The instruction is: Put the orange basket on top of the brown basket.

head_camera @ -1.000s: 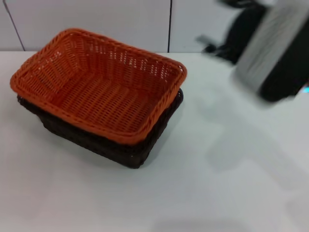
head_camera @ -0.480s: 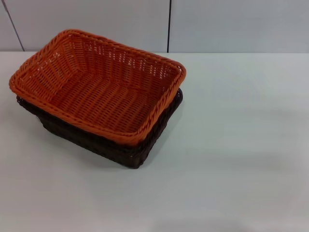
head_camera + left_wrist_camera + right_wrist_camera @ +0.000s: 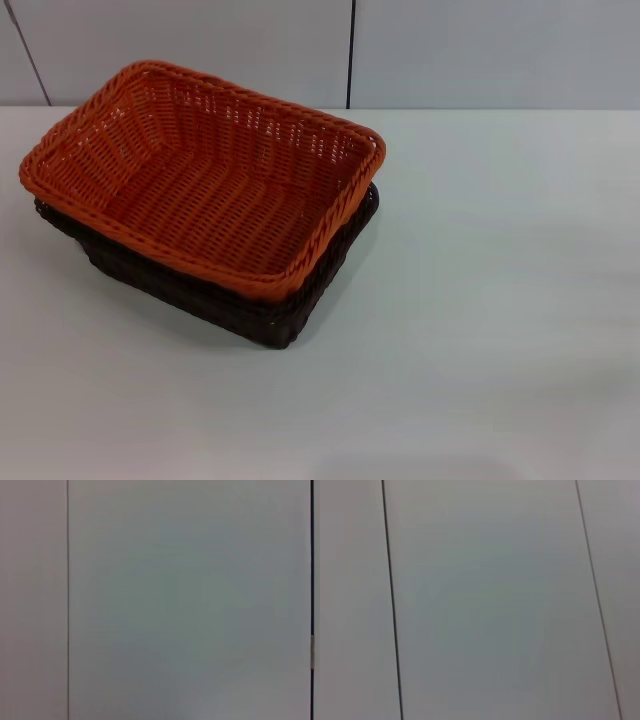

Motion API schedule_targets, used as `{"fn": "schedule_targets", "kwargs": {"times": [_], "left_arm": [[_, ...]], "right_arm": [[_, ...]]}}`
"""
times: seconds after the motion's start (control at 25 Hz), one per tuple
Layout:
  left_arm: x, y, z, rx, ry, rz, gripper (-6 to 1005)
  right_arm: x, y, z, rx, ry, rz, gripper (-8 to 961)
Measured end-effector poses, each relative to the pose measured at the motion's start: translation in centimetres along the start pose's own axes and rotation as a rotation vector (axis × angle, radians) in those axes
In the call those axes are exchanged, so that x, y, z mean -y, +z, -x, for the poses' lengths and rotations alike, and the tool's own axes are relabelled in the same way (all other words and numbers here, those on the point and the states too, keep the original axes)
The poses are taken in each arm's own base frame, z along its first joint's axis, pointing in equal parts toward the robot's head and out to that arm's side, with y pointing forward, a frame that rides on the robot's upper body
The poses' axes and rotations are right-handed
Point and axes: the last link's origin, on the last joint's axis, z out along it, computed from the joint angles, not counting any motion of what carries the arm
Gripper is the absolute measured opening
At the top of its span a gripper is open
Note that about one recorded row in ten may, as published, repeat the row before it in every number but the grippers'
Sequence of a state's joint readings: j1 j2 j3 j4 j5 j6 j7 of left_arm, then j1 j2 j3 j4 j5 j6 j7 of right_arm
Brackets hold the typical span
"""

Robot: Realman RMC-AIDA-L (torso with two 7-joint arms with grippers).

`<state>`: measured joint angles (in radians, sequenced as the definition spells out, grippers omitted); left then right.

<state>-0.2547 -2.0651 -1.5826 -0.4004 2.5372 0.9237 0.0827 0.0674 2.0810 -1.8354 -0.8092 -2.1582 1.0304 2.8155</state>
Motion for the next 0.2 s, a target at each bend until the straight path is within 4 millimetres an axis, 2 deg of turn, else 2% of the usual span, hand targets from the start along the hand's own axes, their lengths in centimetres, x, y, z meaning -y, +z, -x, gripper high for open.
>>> {"fn": "schedule_targets", "kwargs": {"times": [0.2], "left_arm": [[0.01, -0.15, 0.22, 0.008, 0.003, 0.0, 776]], "right_arm": [[0.02, -0.42, -0.18, 0.007, -0.005, 0.002, 731]]}}
